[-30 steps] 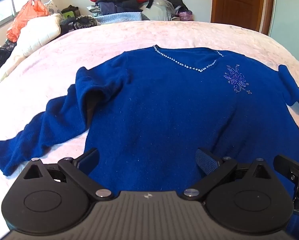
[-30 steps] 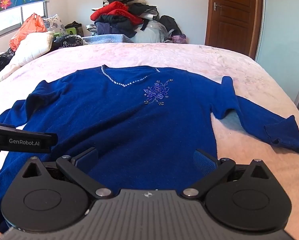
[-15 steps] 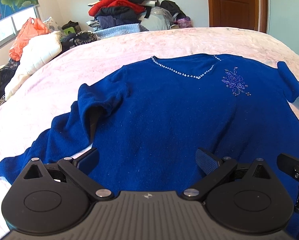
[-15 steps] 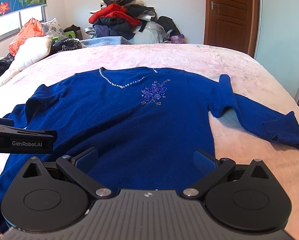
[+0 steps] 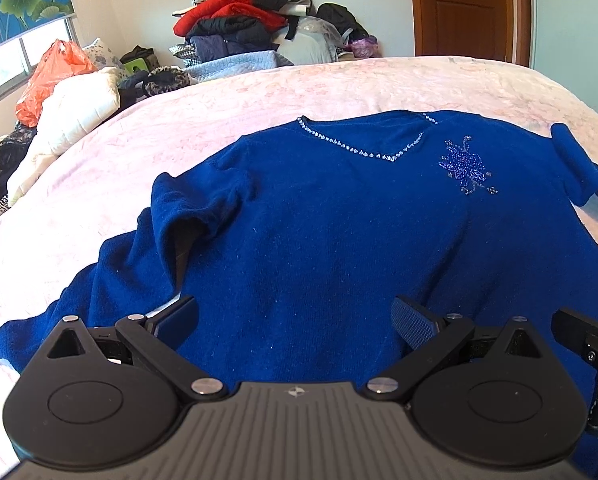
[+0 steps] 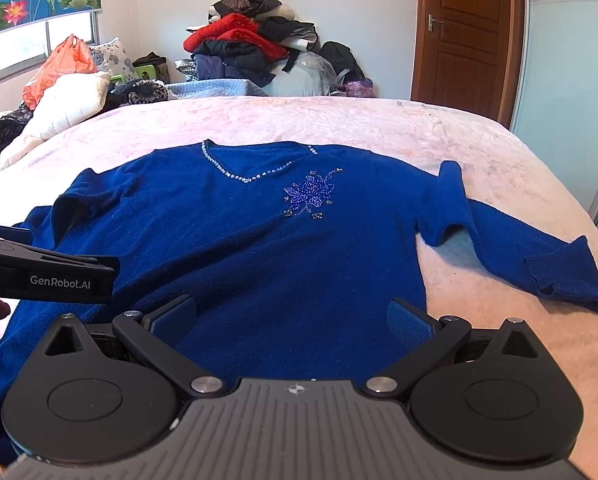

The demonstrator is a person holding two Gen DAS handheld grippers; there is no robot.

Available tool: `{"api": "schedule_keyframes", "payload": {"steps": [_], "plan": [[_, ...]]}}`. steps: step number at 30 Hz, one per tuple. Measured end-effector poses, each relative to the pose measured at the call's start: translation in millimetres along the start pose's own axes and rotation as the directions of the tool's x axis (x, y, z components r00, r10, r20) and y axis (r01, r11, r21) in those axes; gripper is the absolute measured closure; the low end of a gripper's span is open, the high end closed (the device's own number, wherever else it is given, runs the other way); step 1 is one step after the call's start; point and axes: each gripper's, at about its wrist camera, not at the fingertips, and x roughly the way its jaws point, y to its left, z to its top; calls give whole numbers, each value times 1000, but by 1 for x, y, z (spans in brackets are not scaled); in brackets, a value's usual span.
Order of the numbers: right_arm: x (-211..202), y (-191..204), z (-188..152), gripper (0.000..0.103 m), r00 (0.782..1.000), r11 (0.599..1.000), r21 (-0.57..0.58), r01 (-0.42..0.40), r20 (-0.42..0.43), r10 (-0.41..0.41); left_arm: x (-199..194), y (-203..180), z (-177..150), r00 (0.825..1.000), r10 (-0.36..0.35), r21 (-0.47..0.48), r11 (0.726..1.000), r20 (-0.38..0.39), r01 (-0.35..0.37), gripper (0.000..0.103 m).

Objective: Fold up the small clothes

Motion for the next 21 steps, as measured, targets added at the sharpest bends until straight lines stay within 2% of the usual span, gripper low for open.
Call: {"api": "schedule_keyframes", "payload": {"steps": [11,21], "plan": [[0,-2,-1,0,1000,1000,-1,-6,9,6,2,-1,0,1000,12,-11,1000,-8,-12,0],[-3,0,-4,1,999,999,-46,0,44,2,5,-4,0,1000,5,-6,1000,-26,-5,0]]}}
